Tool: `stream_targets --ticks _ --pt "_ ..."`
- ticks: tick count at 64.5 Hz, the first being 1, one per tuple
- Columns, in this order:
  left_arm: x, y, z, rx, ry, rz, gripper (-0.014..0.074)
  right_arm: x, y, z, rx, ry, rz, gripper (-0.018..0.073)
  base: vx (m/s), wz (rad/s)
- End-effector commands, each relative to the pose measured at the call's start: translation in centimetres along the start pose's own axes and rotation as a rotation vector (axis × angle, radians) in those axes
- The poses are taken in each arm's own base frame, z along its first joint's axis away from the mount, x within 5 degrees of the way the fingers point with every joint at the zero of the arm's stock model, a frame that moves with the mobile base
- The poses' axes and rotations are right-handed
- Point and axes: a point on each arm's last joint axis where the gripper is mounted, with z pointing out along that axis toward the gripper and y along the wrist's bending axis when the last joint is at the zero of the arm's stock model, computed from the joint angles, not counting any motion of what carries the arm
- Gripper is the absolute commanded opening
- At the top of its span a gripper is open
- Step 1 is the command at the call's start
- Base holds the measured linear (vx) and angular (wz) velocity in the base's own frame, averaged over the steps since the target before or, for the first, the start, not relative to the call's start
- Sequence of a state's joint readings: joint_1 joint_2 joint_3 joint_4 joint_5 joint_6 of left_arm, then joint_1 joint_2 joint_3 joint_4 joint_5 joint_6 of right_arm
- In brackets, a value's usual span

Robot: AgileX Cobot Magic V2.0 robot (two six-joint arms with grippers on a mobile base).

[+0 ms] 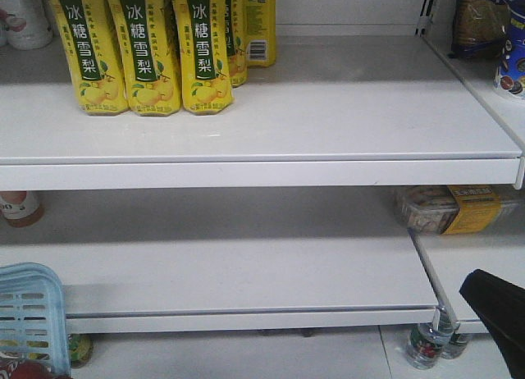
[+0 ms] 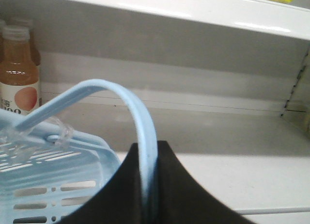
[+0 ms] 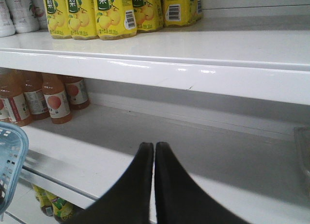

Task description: Place coke in basket with both arms

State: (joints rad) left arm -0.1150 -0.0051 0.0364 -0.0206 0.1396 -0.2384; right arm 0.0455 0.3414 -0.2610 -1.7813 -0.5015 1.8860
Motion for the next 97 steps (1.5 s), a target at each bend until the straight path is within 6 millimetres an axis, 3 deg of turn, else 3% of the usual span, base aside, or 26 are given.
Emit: stream_targets --ticks 1,41,97 --pt "-1.58 -0.25 -0.32 0.016 -0.189 0.066 -0.0006 -0.89 -0.16 -0.05 0.026 -0.021 -0.025 -0.0005 0.00 0.00" --pt "-2.18 -0.34 -0.45 -0.003 -0.260 0.199 -0.0006 -0.88 -0.13 -0.05 0.023 -0.020 -0.025 -0.0005 0.00 0.00" --pt "-2.40 -0.41 -0.52 0.002 -0.286 0.205 -0.0006 -0.89 -0.15 -0.05 0.025 -0.020 -0.025 -0.0005 0.00 0.00"
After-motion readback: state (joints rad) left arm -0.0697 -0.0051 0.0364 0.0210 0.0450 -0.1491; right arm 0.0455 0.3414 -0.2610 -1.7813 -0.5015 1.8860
